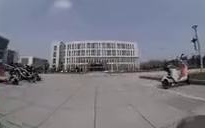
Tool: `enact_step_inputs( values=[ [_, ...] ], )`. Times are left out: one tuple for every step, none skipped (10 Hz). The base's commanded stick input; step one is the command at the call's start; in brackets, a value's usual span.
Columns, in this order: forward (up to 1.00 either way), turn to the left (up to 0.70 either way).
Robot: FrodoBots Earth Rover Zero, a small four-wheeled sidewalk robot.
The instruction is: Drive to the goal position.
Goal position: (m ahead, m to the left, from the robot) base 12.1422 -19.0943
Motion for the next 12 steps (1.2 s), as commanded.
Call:
enact_step_inputs(
  values=[
    [1.0, 0.0],
    [1.0, 0.0],
    [1.0, 0.0],
    [1.0, 0.06],
    [1.0, 0.21],
    [1.0, 0.36],
    [1.0, 0.4],
    [1.0, 0.37],
    [1.0, 0.29],
    [1.0, 0.2],
    [1.0, 0.12],
    [1.0, 0.04]
  ],
)
